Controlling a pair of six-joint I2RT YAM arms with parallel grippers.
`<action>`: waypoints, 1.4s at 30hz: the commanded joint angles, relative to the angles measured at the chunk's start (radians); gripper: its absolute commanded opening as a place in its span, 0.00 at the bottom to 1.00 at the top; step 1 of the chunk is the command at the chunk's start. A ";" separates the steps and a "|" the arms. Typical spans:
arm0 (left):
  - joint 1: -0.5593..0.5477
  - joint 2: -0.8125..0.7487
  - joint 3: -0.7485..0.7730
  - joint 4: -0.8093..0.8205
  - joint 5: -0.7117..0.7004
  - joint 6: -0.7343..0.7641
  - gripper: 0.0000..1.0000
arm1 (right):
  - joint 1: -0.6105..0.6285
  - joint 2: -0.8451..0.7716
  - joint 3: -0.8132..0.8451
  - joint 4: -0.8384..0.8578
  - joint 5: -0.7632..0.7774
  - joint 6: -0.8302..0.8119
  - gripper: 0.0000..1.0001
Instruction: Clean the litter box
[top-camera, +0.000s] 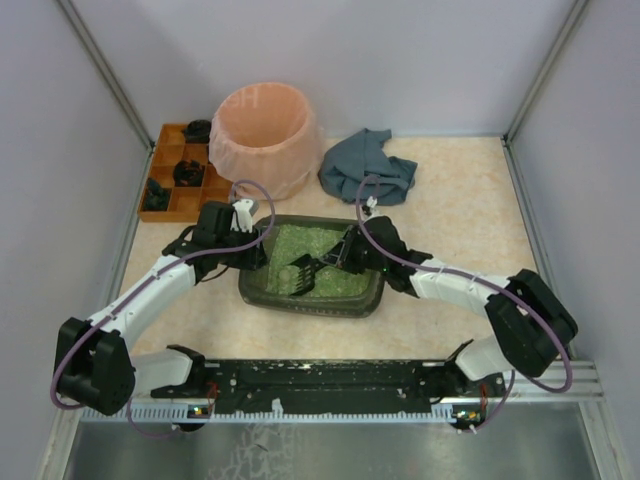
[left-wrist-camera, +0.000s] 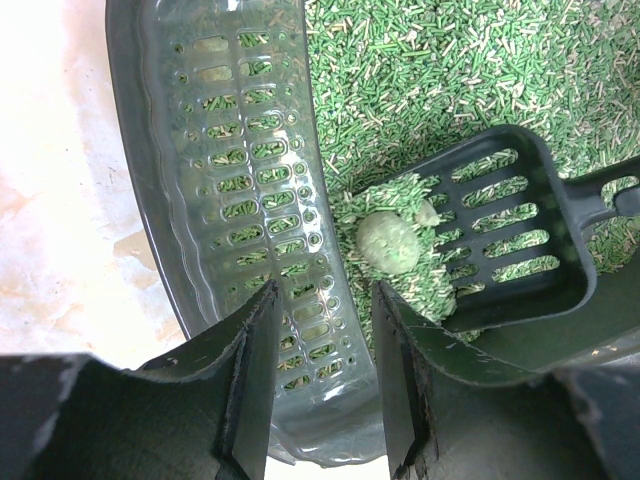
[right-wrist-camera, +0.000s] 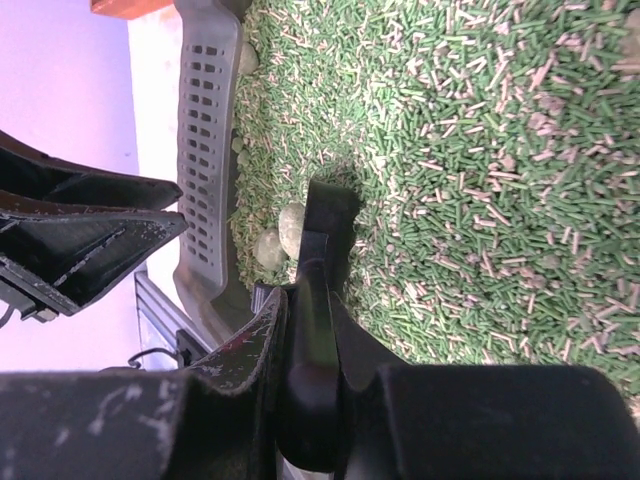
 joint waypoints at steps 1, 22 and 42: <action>-0.003 0.004 0.014 0.010 0.010 0.000 0.47 | -0.041 -0.086 -0.021 0.025 -0.017 -0.013 0.00; -0.003 0.009 0.018 0.009 0.008 0.000 0.47 | -0.234 -0.216 -0.184 0.277 -0.187 0.013 0.00; -0.003 0.018 0.019 0.006 0.005 0.001 0.47 | -0.372 -0.271 -0.363 0.543 -0.278 0.177 0.00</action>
